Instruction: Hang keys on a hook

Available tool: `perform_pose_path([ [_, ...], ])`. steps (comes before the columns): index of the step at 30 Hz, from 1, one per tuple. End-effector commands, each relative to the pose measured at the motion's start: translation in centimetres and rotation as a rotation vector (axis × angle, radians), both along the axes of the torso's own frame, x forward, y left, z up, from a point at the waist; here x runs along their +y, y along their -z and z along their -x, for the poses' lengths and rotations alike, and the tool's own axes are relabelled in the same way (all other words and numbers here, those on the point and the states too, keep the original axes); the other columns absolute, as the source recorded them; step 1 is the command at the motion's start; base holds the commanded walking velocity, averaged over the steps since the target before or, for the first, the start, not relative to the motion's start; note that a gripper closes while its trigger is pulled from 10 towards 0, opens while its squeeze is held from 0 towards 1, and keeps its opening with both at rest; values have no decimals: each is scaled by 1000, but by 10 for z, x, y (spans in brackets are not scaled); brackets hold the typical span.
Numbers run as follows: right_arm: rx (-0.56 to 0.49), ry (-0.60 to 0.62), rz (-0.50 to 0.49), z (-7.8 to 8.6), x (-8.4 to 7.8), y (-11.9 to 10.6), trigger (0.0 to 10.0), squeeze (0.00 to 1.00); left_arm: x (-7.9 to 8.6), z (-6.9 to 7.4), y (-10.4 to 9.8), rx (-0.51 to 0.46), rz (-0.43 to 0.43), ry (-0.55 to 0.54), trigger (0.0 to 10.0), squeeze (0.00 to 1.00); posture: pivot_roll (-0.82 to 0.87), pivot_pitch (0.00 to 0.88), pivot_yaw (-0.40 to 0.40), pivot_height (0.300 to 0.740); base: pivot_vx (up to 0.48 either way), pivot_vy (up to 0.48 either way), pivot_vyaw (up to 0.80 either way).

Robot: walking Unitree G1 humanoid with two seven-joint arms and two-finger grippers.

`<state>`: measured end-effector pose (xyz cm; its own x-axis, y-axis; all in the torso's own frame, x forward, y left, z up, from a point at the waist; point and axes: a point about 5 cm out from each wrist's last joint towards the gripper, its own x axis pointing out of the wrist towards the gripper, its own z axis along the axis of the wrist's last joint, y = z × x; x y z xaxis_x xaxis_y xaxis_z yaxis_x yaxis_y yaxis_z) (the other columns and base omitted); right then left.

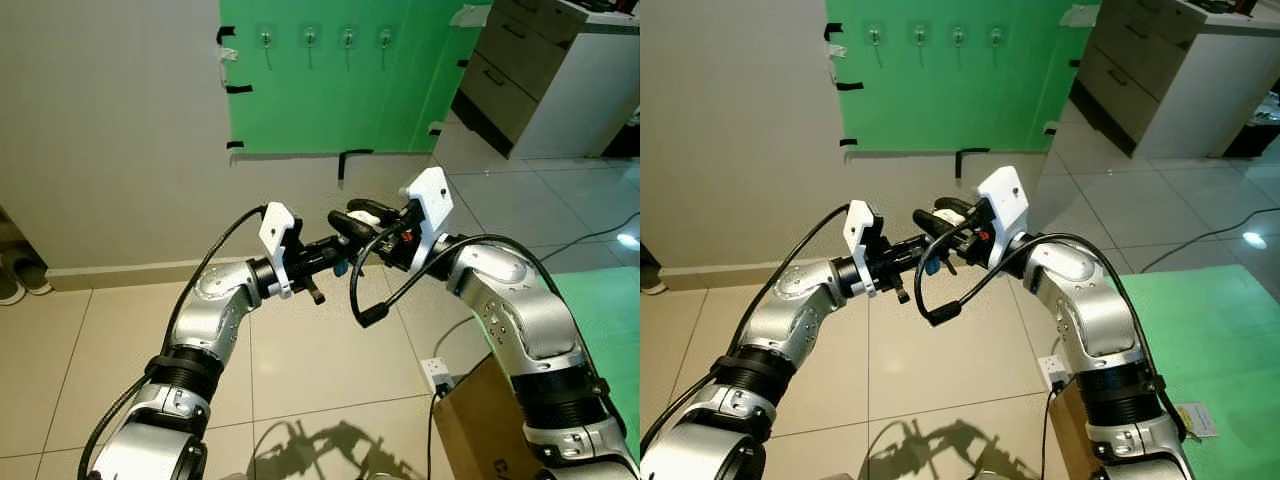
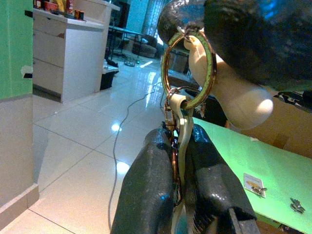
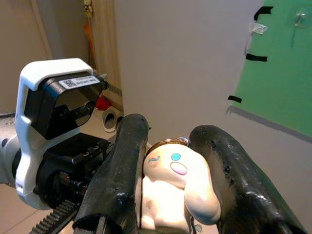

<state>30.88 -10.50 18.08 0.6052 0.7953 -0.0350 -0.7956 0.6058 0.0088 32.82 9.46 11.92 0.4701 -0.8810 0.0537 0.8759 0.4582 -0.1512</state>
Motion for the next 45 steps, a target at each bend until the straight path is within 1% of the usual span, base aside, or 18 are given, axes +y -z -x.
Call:
perform_pose_path([
  [1,-16,26,-48,-3,-2,-9,10000,604,-4,-3,-5,-10,-5,12,0,0,-120,0,-24,740,0,0,0],
  [2,-4,40,-67,-4,-3,-10,10000,1000,-4,-3,-5,-10,-4,10,0,0,-120,0,-23,740,0,0,0],
  [6,-12,44,-60,-5,-5,-11,10000,1000,-3,-3,-6,-10,-4,6,0,0,-120,0,-23,740,0,0,0],
  [13,-114,207,20,-18,-21,-15,10000,1000,0,-4,-4,-5,-18,-3,0,0,-119,0,-23,740,0,0,0],
  [15,-158,318,72,-24,-33,-14,10000,1000,7,0,9,48,-114,-5,0,0,-119,0,-18,740,0,0,0],
  [19,-156,329,91,-18,-36,-5,10000,1000,19,6,20,39,-246,-15,0,0,-118,0,-11,740,0,0,0],
  [23,-133,315,99,-11,-36,5,10000,1000,30,3,14,-2,-297,-45,0,0,-108,0,-8,740,0,0,0],
  [26,-92,252,173,-2,-35,18,10000,1000,36,-2,8,-25,-316,-73,0,0,-105,0,-5,740,0,0,0],
  [27,-85,206,233,3,-34,26,10000,459,39,-4,6,-48,-346,-80,0,0,-106,0,-3,740,0,0,0],
  [28,-85,206,233,3,-34,26,10000,459,39,-4,6,-48,-346,-80,0,0,-106,0,-3,740,0,0,0],
  [29,-74,169,282,8,-34,34,10000,0,41,-5,4,-85,-401,-78,0,0,-106,0,-3,740,0,0,0],
  [32,-44,133,345,17,-38,51,10000,0,58,-11,4,-268,-780,-55,0,0,-109,0,3,740,0,0,0],
  [33,-42,136,347,18,-38,53,10000,0,62,-12,6,-312,-875,-44,0,0,-109,0,3,740,0,0,0],
  [34,-42,136,347,18,-38,53,10000,0,62,-12,6,-312,-875,-44,0,0,-109,0,3,740,0,0,0],
  [36,-36,146,350,18,-39,56,10000,0,72,-11,11,-405,-1084,1,0,0,-108,0,8,740,0,0,0],
  [39,-35,155,352,18,-38,58,10000,0,75,-10,13,-420,-1135,20,0,0,-108,0,8,740,0,0,0],
  [41,-20,184,327,19,-35,64,10000,0,77,-8,19,-469,-1233,50,0,0,-107,0,9,740,0,0,0],
  [45,-2,230,307,20,-28,74,10000,0,81,-13,21,-542,-1304,-26,0,0,-102,0,11,740,0,0,0],
])
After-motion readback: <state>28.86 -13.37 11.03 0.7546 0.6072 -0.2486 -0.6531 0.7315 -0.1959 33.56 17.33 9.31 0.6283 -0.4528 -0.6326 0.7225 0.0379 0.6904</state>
